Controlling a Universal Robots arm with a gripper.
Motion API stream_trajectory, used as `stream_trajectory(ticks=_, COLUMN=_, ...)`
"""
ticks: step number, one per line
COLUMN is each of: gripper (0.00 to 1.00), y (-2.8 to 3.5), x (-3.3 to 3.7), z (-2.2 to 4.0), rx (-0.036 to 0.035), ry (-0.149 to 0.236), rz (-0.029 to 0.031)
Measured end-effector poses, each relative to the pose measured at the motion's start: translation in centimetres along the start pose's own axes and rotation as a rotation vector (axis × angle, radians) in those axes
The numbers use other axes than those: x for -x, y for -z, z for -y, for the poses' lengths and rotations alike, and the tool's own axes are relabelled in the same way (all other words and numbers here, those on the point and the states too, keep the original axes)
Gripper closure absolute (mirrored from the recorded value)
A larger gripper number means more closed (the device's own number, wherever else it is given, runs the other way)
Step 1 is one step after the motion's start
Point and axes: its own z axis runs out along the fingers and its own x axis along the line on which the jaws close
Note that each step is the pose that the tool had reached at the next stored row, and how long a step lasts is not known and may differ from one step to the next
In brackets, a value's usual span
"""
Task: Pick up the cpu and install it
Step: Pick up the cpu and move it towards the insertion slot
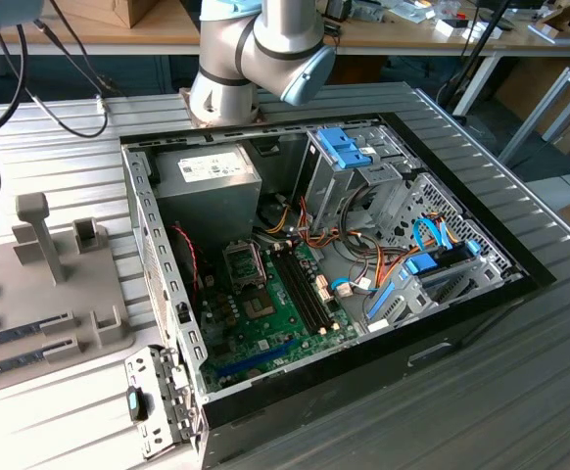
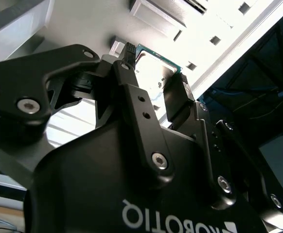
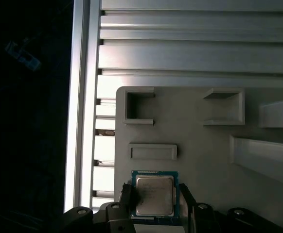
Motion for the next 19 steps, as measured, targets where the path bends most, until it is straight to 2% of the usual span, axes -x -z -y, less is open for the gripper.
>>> stream_trajectory(ticks=19, gripper=0.53, y=1.12, x=-0.05, z=-0.03, rx=0.0002, ry=0.0, rz=-0.0001)
